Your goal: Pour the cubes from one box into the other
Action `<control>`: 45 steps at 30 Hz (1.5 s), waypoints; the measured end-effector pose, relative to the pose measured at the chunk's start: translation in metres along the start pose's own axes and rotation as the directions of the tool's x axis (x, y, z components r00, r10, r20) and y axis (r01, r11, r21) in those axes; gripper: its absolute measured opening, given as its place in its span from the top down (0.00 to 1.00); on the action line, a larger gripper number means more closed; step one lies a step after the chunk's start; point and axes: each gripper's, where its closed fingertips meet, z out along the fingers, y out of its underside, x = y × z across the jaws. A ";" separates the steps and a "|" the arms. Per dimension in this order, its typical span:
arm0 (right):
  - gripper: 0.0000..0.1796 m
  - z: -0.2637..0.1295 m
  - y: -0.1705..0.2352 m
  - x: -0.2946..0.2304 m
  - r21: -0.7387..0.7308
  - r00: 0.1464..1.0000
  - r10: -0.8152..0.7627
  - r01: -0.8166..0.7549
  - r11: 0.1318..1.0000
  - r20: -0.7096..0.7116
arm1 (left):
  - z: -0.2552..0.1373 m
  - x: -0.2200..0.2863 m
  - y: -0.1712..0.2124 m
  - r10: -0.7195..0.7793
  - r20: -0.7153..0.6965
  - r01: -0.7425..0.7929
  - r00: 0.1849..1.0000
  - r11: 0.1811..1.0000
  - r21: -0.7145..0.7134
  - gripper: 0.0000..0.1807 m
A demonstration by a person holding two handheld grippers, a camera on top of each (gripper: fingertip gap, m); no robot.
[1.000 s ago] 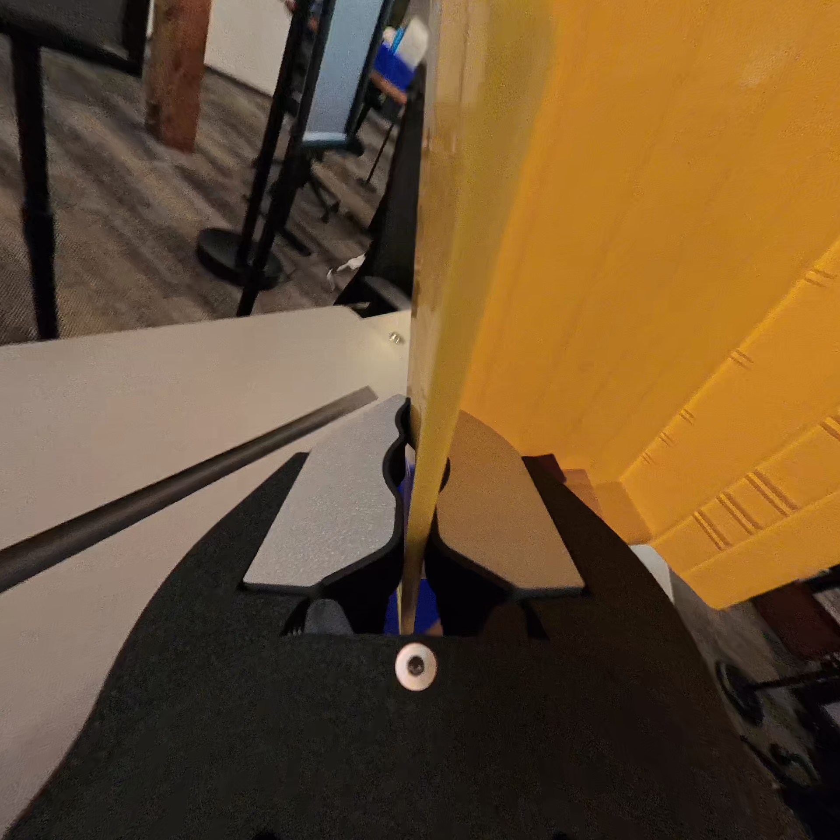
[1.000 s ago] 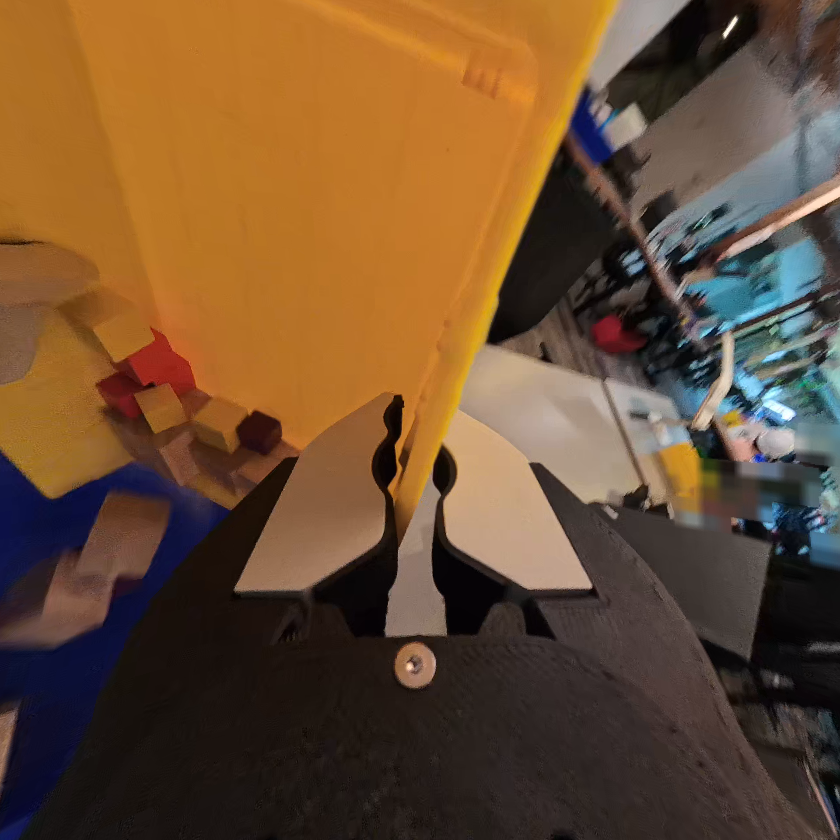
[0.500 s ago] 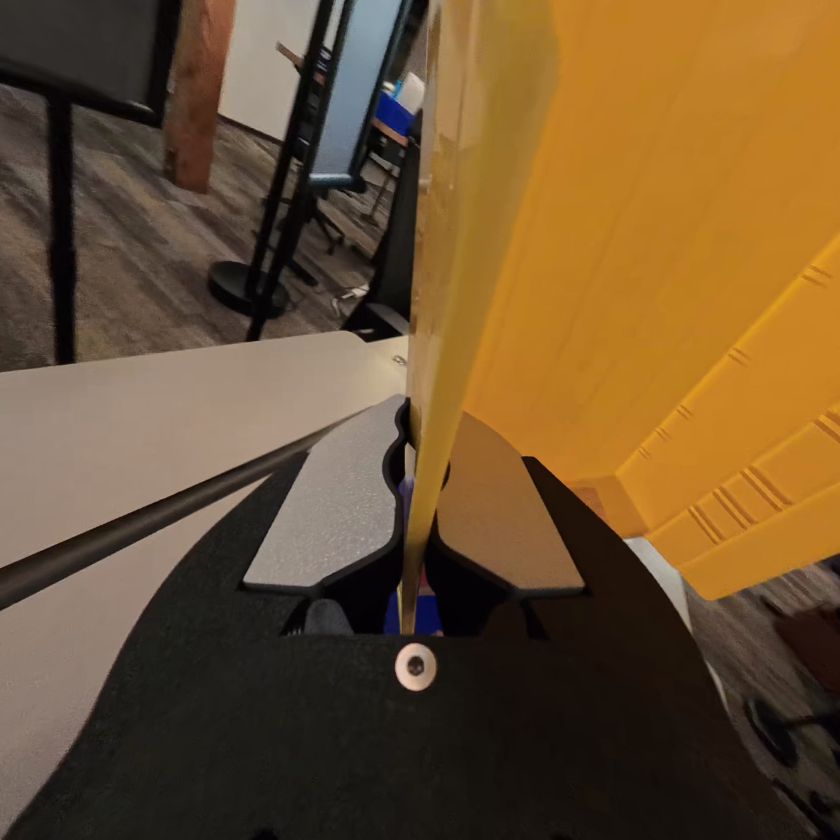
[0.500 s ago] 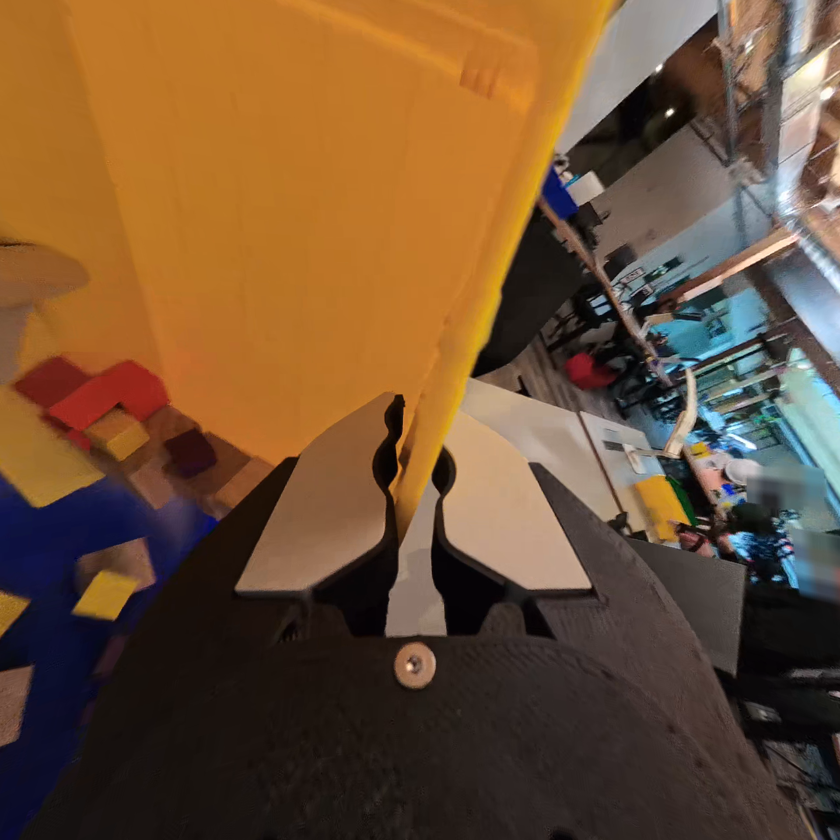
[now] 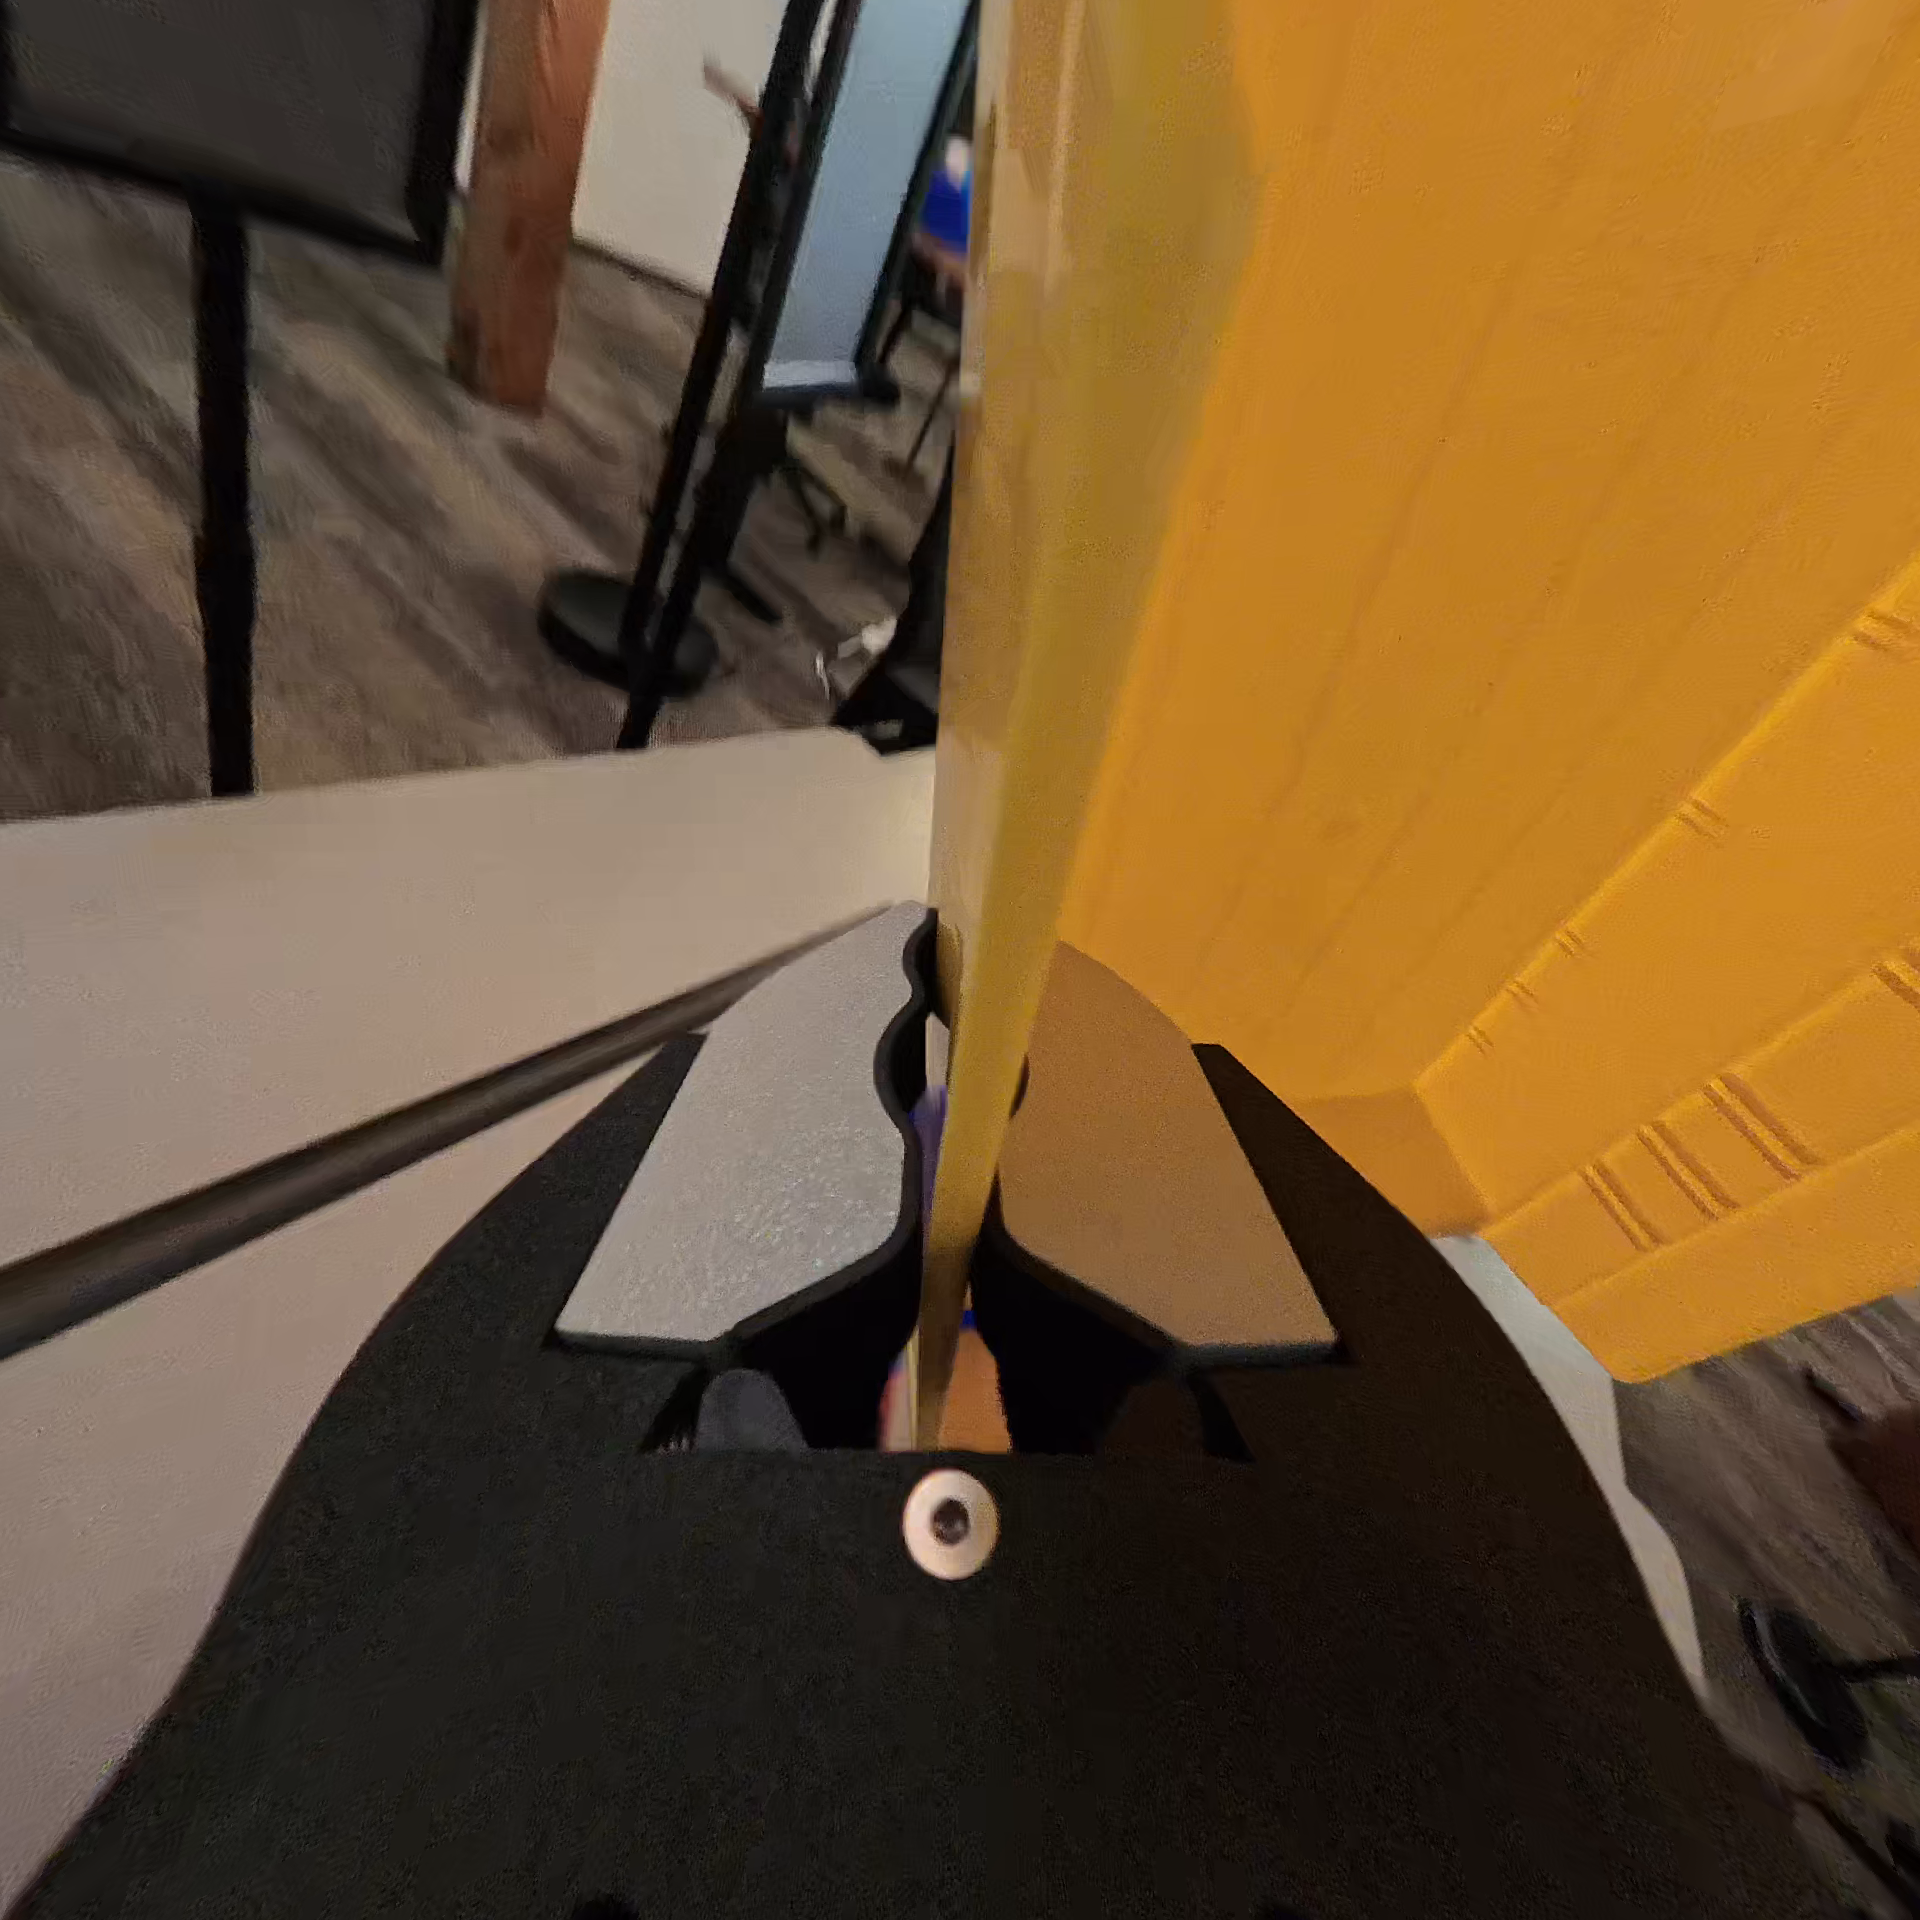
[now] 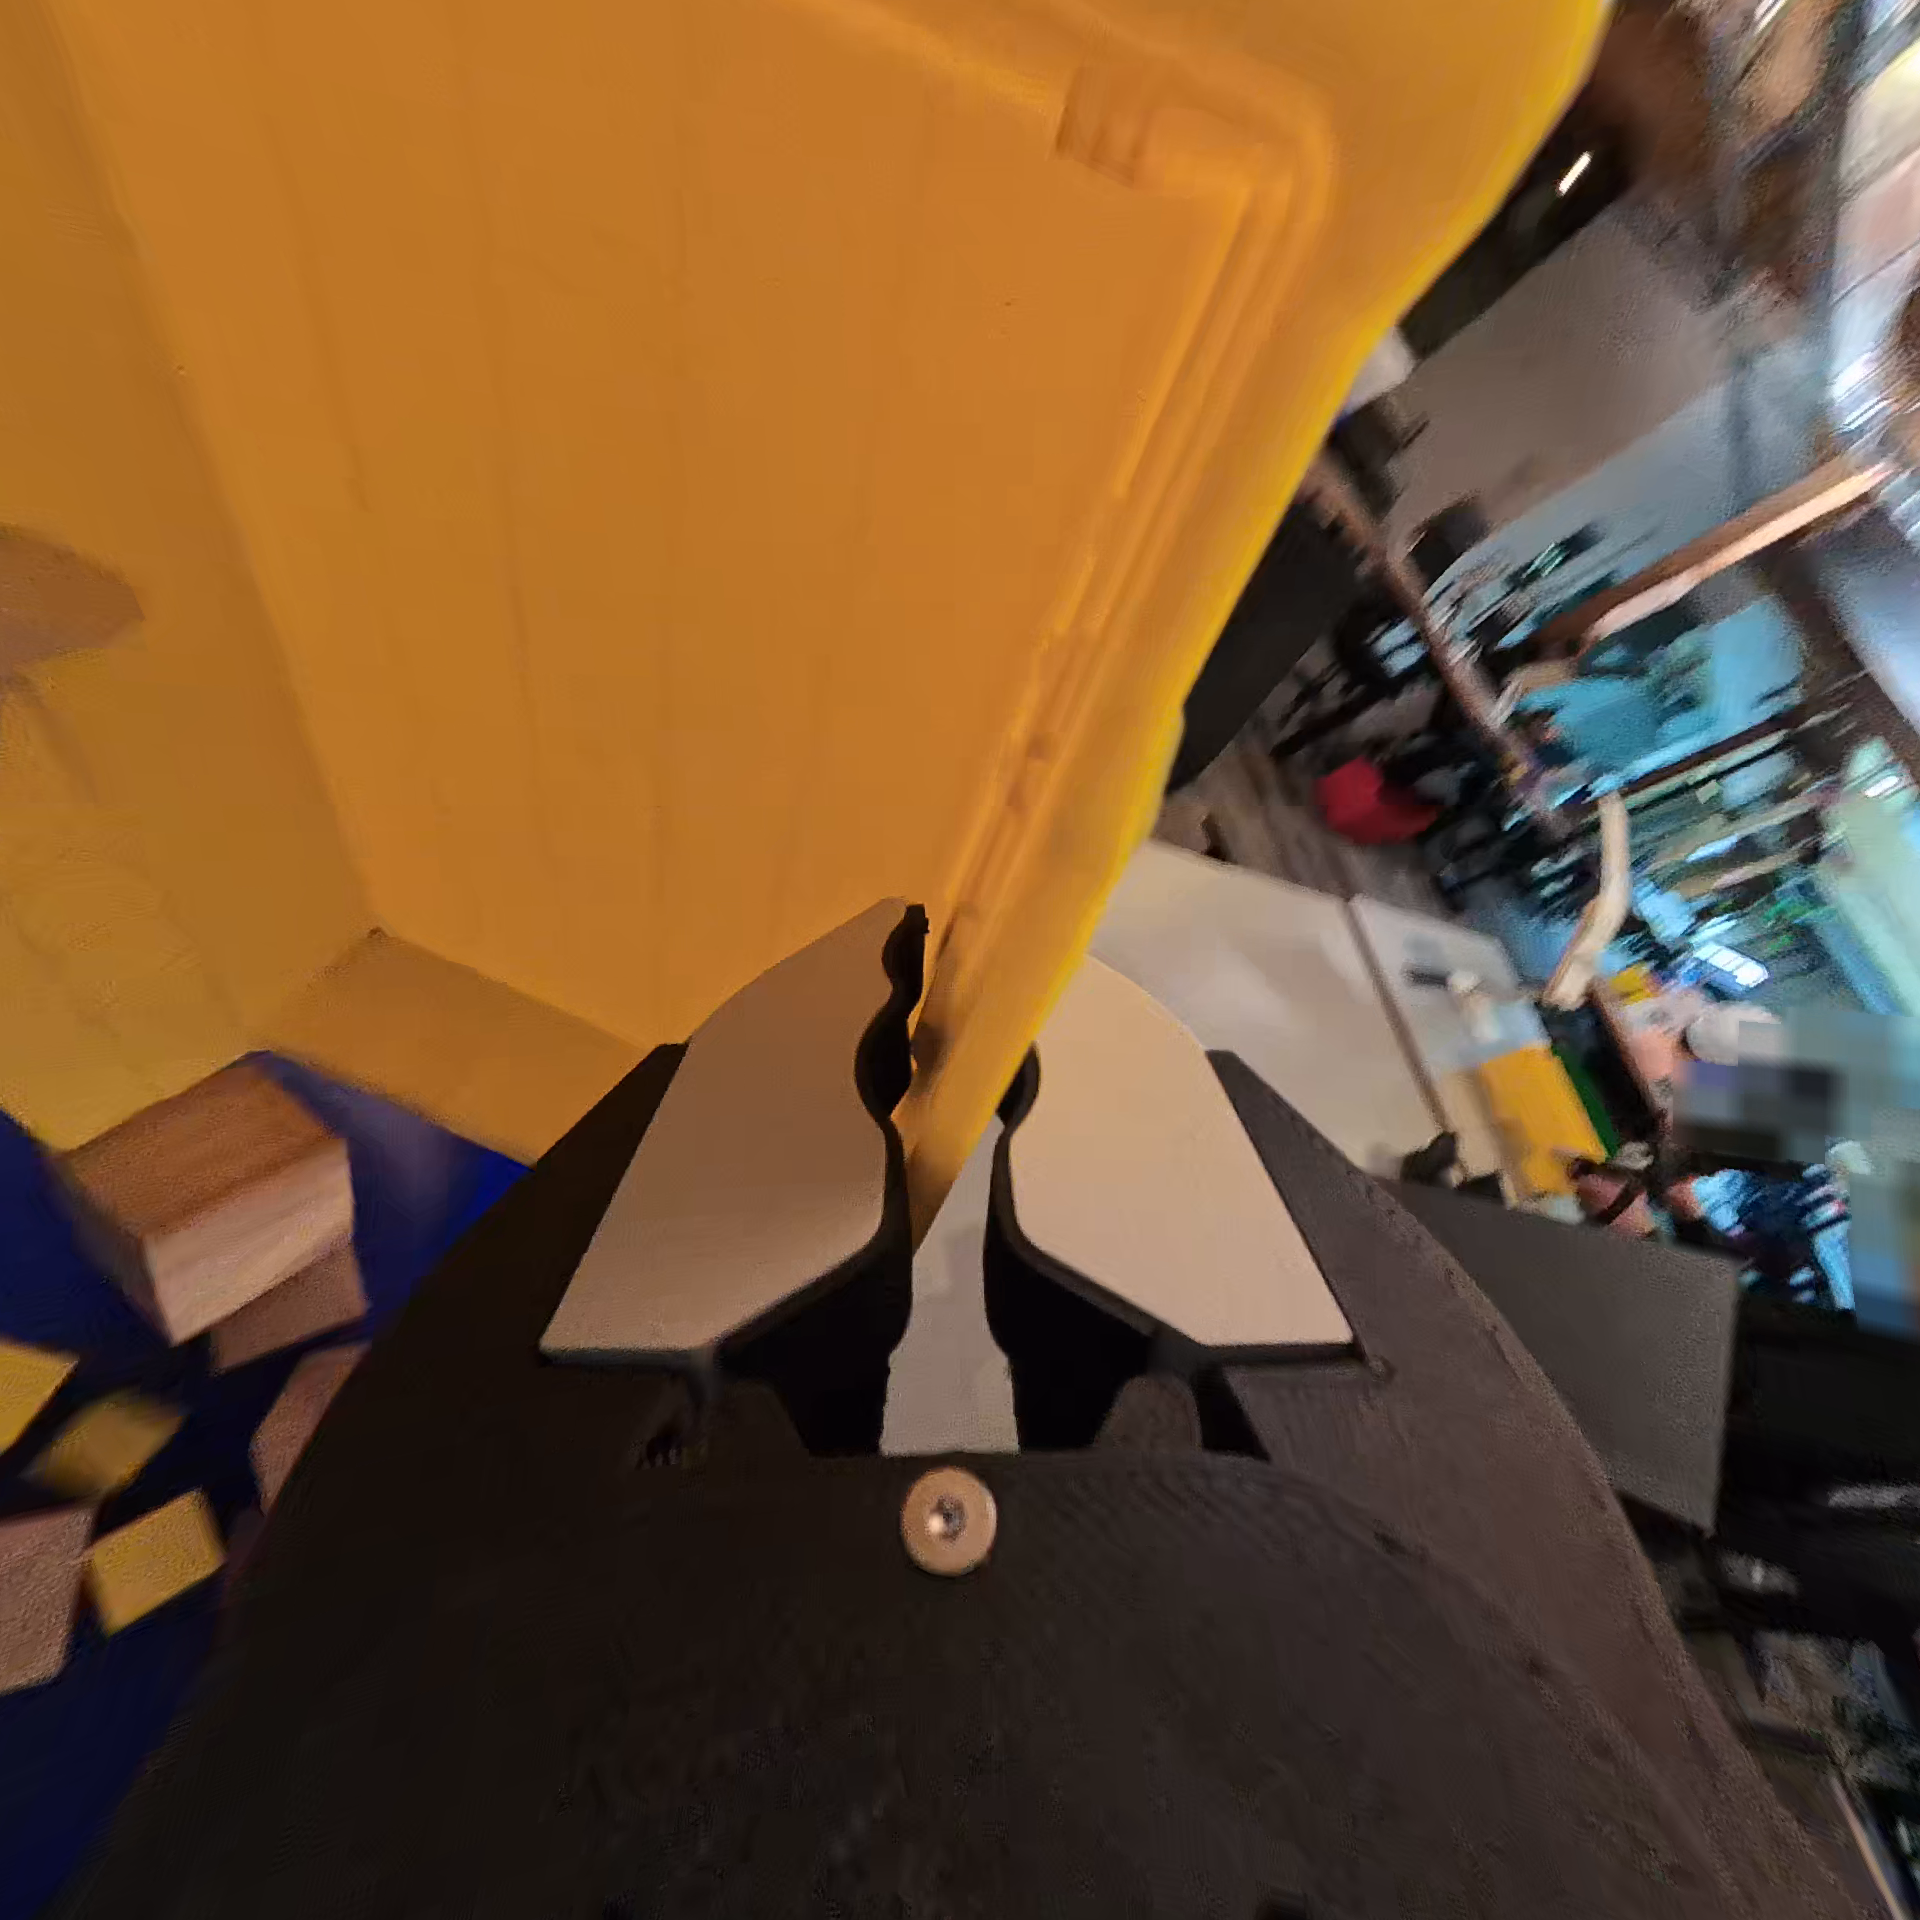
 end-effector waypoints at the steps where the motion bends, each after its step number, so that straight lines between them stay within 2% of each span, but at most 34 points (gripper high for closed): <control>1: 0.95 0.002 0.005 -0.003 -0.044 1.000 0.011 -0.009 0.999 0.027 | 0.001 -0.001 0.007 -0.004 -0.011 0.004 1.000 0.999 -0.037 0.99; 3: 0.93 -0.012 0.000 -0.007 0.010 1.000 -0.012 0.011 1.000 0.026 | -0.003 0.002 0.005 -0.012 -0.067 0.012 0.998 1.000 0.007 0.99; 5: 0.94 -0.014 -0.008 -0.006 0.088 0.998 -0.046 0.048 0.995 -0.031 | -0.007 -0.001 -0.004 0.001 -0.042 0.003 0.999 0.996 0.086 0.99; 7: 0.94 -0.010 -0.004 -0.008 0.029 1.000 -0.020 0.020 0.999 -0.003 | -0.007 -0.002 -0.002 -0.020 -0.026 0.022 0.999 0.998 0.057 0.98; 8: 0.94 -0.019 -0.008 -0.007 0.043 1.000 -0.023 0.023 0.999 -0.009 | -0.008 0.003 -0.005 -0.024 -0.065 0.028 0.998 0.998 0.061 0.98; 9: 0.94 -0.031 -0.018 -0.003 0.108 0.998 -0.043 0.047 0.993 -0.041 | -0.012 0.009 -0.011 -0.017 -0.105 0.027 0.994 0.995 0.097 0.99; 11: 0.94 -0.035 -0.027 0.002 0.182 0.996 -0.060 0.073 0.981 -0.071 | -0.021 0.010 -0.025 -0.008 -0.072 0.020 0.997 0.986 0.168 0.98; 13: 0.93 -0.029 -0.022 0.005 0.139 0.999 -0.034 0.038 0.990 -0.030 | -0.023 0.013 -0.027 -0.016 -0.043 0.021 0.999 0.991 0.130 0.97; 15: 0.92 -0.038 -0.028 0.011 0.183 0.999 -0.045 0.050 0.982 -0.028 | -0.027 0.022 -0.028 0.018 -0.048 -0.012 0.999 0.994 0.110 0.99; 18: 0.87 -0.056 -0.042 0.019 0.252 0.989 -0.137 0.144 0.957 -0.048 | -0.036 0.037 -0.036 -0.067 -0.087 0.079 0.994 0.988 0.136 0.98; 20: 0.89 -0.062 -0.051 0.032 0.249 0.975 -0.184 0.209 0.946 -0.121 | -0.036 0.049 -0.035 -0.162 -0.122 0.174 0.979 0.980 0.096 0.97; 23: 0.94 -0.060 -0.058 0.058 0.165 0.970 -0.174 0.201 0.966 -0.168 | -0.032 0.076 -0.033 -0.278 -0.236 0.289 0.931 0.957 0.014 0.88; 26: 0.97 -0.044 -0.061 0.090 0.081 0.982 -0.162 0.170 0.982 -0.098 | -0.033 0.120 -0.028 -0.379 -0.425 0.348 0.822 0.925 -0.153 0.71; 27: 0.97 -0.038 -0.057 0.102 0.039 0.989 -0.129 0.132 0.991 -0.067 | -0.037 0.132 -0.024 -0.406 -0.453 0.347 0.794 0.914 -0.212 0.73; 29: 0.97 -0.026 -0.042 0.132 -0.046 0.996 -0.079 0.076 0.996 -0.052 | -0.053 0.142 -0.019 -0.398 -0.483 0.309 0.780 0.916 -0.256 0.74; 30: 0.97 -0.020 -0.029 0.147 -0.094 0.997 -0.067 0.063 0.994 -0.045 | -0.061 0.138 -0.016 -0.348 -0.467 0.258 0.813 0.934 -0.247 0.73; 33: 0.97 -0.001 0.027 0.179 -0.255 1.000 -0.019 0.017 0.967 -0.006 | -0.077 0.091 0.010 -0.084 -0.263 0.011 0.961 0.963 -0.269 0.71; 35: 0.97 0.011 0.072 0.189 -0.356 0.998 0.058 -0.041 0.934 0.039 | -0.086 0.053 0.039 0.052 -0.118 -0.093 0.992 0.921 -0.379 0.64; 37: 0.97 0.021 0.109 0.190 -0.411 0.985 0.150 -0.102 0.906 0.086 | -0.092 0.022 0.065 0.120 -0.021 -0.116 0.993 0.878 -0.464 0.63; 41: 0.97 0.039 0.159 0.180 -0.453 0.956 0.263 -0.178 0.873 0.131 | -0.096 -0.008 0.094 0.216 0.087 -0.149 0.972 0.863 -0.482 0.61; 43: 0.97 0.045 0.175 0.173 -0.466 0.950 0.275 -0.179 0.866 0.145 | -0.096 -0.019 0.122 0.249 0.119 -0.132 0.961 0.794 -0.593 0.55; 45: 0.97 0.051 0.188 0.166 -0.479 0.948 0.280 -0.176 0.860 0.154 | -0.094 -0.020 0.145 0.244 0.118 -0.103 0.963 0.733 -0.673 0.55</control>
